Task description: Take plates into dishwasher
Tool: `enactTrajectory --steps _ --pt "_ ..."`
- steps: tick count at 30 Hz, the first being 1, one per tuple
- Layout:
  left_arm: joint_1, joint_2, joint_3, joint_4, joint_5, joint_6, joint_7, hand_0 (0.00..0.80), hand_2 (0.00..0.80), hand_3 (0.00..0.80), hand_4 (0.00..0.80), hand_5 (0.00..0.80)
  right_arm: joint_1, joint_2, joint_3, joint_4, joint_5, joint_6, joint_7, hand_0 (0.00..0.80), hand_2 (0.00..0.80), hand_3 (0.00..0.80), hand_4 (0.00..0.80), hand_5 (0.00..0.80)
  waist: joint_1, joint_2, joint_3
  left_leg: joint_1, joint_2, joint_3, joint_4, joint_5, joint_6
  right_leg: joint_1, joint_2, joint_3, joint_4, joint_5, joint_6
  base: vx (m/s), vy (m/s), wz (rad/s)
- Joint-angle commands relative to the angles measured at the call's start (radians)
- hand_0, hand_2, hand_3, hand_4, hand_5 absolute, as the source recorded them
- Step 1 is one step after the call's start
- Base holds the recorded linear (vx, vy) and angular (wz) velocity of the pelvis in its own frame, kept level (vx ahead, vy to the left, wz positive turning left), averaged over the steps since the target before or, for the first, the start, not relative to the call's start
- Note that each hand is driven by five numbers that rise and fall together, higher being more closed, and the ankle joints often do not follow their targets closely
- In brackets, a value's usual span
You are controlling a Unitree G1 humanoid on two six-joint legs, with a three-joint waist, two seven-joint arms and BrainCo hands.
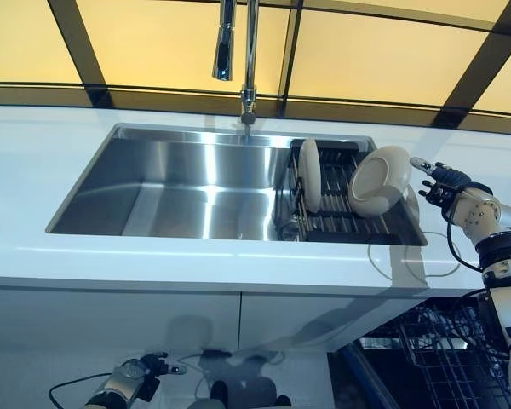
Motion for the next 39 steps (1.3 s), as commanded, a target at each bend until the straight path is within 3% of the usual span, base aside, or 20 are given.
enactTrajectory --steps 1,39 --pt "-0.096 0.002 -0.073 0.062 0.003 -0.002 -0.001 0.000 0.000 0.000 0.000 0.000 -0.112 -0.020 -0.023 0.047 0.009 -0.027 0.007 0.000 0.000 0.000 0.000 0.000 0.060 0.020 -0.018 0.059 -0.034 0.025 0.009 -0.110 0.020 -0.044 -0.023 -0.037 0.140 -0.074 0.058 0.028 -0.042 0.00" --pt "-0.180 -0.001 -0.085 0.080 -0.047 0.047 -0.028 0.000 0.000 0.000 0.000 0.000 -0.121 0.050 0.011 0.056 -0.028 -0.030 -0.018 0.000 0.000 0.000 0.000 0.000 0.051 0.037 0.009 0.043 -0.028 0.004 0.016 -0.094 0.001 -0.025 -0.003 -0.038 0.106 -0.080 0.034 0.003 -0.008 0.00"
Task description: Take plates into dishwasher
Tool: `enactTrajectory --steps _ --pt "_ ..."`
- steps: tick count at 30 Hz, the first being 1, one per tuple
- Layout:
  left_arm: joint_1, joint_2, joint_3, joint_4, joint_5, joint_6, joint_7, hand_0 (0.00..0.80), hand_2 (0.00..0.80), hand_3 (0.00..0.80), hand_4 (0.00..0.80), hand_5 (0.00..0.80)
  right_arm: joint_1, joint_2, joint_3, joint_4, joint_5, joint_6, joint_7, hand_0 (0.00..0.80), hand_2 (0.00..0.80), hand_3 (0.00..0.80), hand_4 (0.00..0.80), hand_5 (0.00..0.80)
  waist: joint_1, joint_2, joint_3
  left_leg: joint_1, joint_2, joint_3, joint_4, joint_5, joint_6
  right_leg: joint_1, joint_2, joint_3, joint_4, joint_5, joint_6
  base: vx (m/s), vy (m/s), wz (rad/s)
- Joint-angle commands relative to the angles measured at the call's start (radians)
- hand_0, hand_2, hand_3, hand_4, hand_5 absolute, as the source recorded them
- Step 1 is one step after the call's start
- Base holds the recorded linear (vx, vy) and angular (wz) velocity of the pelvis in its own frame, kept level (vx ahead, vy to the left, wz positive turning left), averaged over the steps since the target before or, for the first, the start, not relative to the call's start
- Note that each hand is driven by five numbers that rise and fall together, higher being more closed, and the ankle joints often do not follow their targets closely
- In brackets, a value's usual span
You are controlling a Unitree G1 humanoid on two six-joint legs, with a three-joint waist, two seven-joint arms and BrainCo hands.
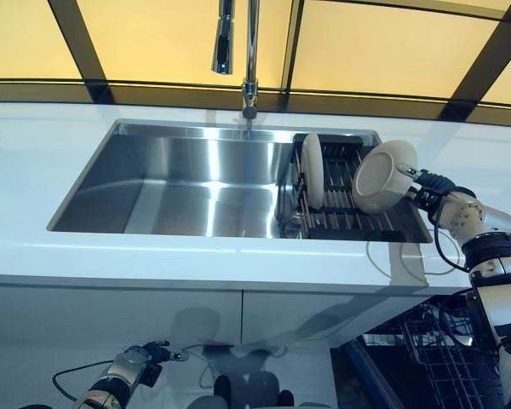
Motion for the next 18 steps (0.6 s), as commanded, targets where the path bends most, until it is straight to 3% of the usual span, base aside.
enactTrajectory --steps 1,18 --pt "-0.109 -0.003 -0.084 0.074 -0.020 0.008 -0.010 0.000 0.000 0.000 0.000 0.000 -0.106 -0.013 0.012 0.030 -0.020 -0.037 0.001 0.000 0.000 0.000 0.000 0.000 0.052 0.014 -0.010 0.044 -0.026 0.020 0.012 -0.098 -0.001 -0.030 -0.003 -0.026 0.108 -0.079 0.034 0.000 0.000 0.00" --pt "-0.137 -0.009 -0.090 0.072 -0.032 0.036 -0.019 0.000 0.000 0.000 0.000 0.000 -0.130 0.014 0.045 0.015 -0.067 -0.010 -0.016 0.000 0.000 0.000 0.000 0.000 0.051 0.014 0.000 0.044 -0.030 0.017 0.011 -0.096 0.003 -0.032 -0.007 -0.020 0.111 -0.075 0.037 0.000 0.004 0.00"
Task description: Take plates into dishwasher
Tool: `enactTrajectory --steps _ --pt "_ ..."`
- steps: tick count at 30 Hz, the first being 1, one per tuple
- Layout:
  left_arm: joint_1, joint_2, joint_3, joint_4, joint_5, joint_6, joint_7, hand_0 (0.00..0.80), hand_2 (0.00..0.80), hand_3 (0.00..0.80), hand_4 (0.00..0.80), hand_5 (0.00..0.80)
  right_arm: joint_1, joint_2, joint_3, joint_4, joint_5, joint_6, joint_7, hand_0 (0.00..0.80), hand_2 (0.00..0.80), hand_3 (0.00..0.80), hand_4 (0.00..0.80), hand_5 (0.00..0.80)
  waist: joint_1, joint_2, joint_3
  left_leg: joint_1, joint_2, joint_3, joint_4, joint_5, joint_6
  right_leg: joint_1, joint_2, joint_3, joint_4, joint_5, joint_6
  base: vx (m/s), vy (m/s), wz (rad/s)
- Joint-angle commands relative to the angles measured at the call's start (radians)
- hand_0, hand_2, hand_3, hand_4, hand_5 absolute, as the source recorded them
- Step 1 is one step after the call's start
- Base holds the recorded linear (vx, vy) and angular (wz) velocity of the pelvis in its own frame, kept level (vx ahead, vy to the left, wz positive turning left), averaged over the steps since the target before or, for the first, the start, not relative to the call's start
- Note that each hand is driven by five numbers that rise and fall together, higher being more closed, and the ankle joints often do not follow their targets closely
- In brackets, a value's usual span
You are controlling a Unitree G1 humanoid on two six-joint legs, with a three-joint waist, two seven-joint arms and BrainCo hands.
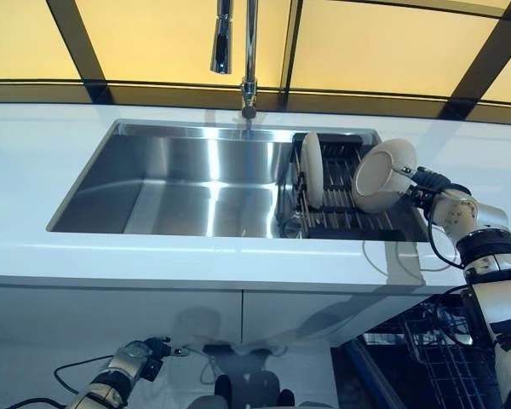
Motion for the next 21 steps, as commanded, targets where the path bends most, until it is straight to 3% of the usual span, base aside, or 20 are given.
enactTrajectory --steps 1,21 --pt "-0.115 -0.008 -0.090 0.063 -0.030 0.010 -0.007 0.000 0.000 0.000 0.000 0.000 -0.112 -0.001 0.040 0.017 -0.013 -0.013 -0.003 0.000 0.000 0.000 0.000 0.000 0.051 0.009 -0.003 0.043 -0.031 0.017 0.011 -0.096 0.004 -0.034 -0.007 -0.019 0.112 -0.075 0.037 0.000 0.000 0.00" --pt "-0.149 -0.018 -0.095 0.055 -0.044 0.034 0.006 0.000 0.000 0.000 0.000 0.000 -0.145 0.041 0.076 0.009 -0.051 0.006 -0.058 0.000 0.000 0.000 0.000 0.000 0.058 0.003 0.020 0.036 -0.034 0.018 0.012 -0.097 0.016 -0.057 -0.018 -0.014 0.137 -0.069 0.048 0.000 0.002 0.00"
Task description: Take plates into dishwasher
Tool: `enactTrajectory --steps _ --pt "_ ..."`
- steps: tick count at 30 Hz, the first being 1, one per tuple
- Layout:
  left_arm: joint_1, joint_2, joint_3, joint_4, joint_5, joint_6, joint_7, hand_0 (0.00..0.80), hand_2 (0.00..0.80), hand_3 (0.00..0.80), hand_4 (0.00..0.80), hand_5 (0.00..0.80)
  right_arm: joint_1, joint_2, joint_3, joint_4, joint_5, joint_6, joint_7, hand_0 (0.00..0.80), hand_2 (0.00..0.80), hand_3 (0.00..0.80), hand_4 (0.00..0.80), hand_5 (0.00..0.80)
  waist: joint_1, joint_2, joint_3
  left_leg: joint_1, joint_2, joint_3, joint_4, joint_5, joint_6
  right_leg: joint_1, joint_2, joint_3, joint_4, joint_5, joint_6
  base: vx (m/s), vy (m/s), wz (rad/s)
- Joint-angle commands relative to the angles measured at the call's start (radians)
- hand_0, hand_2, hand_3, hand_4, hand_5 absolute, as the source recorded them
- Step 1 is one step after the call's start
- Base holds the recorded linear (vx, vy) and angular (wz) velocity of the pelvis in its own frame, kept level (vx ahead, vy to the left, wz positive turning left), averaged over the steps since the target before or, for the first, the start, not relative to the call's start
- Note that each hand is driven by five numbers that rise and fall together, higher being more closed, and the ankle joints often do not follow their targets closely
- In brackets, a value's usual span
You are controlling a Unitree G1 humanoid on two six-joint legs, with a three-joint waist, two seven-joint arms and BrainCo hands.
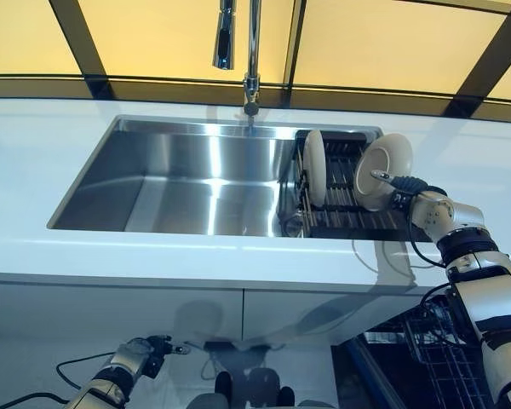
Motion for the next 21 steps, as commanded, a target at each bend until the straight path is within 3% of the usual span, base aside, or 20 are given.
enactTrajectory --steps 1,2,3,4,6,21 --pt "-0.119 -0.017 -0.077 0.054 -0.034 0.001 0.008 0.000 0.000 0.000 0.000 0.000 -0.123 -0.029 0.036 0.010 -0.018 -0.027 -0.029 0.000 0.000 0.000 0.000 0.000 0.056 0.009 -0.006 0.040 -0.034 0.018 0.011 -0.097 0.017 -0.054 -0.018 -0.014 0.136 -0.069 0.048 0.000 0.000 0.00" --pt "-0.119 -0.017 -0.077 0.053 -0.036 0.002 0.009 0.000 0.000 0.000 0.000 0.000 -0.125 -0.028 0.036 0.012 -0.020 -0.032 -0.039 0.000 0.000 0.000 0.000 0.000 0.056 0.009 -0.005 0.040 -0.034 0.018 0.011 -0.098 0.017 -0.054 -0.018 -0.014 0.136 -0.069 0.049 0.000 0.000 0.00" --pt "-0.119 -0.020 -0.075 0.054 -0.037 0.003 0.013 0.000 0.000 0.000 0.000 0.000 -0.126 -0.025 0.034 0.010 -0.052 -0.033 -0.055 0.144 0.144 0.144 0.144 0.144 0.056 0.009 -0.005 0.040 -0.035 0.019 0.011 -0.098 0.018 -0.056 -0.019 -0.014 0.138 -0.068 0.050 0.000 0.000 0.00" --pt "-0.119 -0.020 -0.075 0.053 -0.037 0.004 0.013 0.000 0.000 0.000 0.000 0.000 -0.126 -0.024 0.034 0.010 -0.058 -0.035 -0.058 0.144 0.144 0.144 0.144 0.144 0.057 0.008 -0.005 0.039 -0.035 0.019 0.011 -0.098 0.018 -0.057 -0.019 -0.014 0.138 -0.068 0.050 0.000 0.000 0.00" --pt "-0.119 -0.021 -0.077 0.052 -0.043 0.002 0.015 0.000 0.000 0.000 0.000 0.000 -0.133 -0.024 0.045 0.006 -0.116 -0.051 -0.091 0.800 0.800 0.800 0.800 0.800 0.059 0.009 -0.002 0.038 -0.035 0.018 0.011 -0.098 0.018 -0.059 -0.021 -0.014 0.140 -0.066 0.053 0.000 0.000 0.00" --pt "-0.107 -0.035 -0.073 0.033 -0.050 -0.004 0.039 0.000 0.000 0.000 0.000 0.000 -0.138 -0.014 0.073 -0.056 -0.205 -0.108 -0.157 0.800 0.800 0.800 0.800 0.800 0.066 0.009 0.009 0.032 -0.035 0.017 0.013 -0.099 0.023 -0.074 -0.029 -0.010 0.156 -0.065 0.059 -0.002 0.001 0.00"
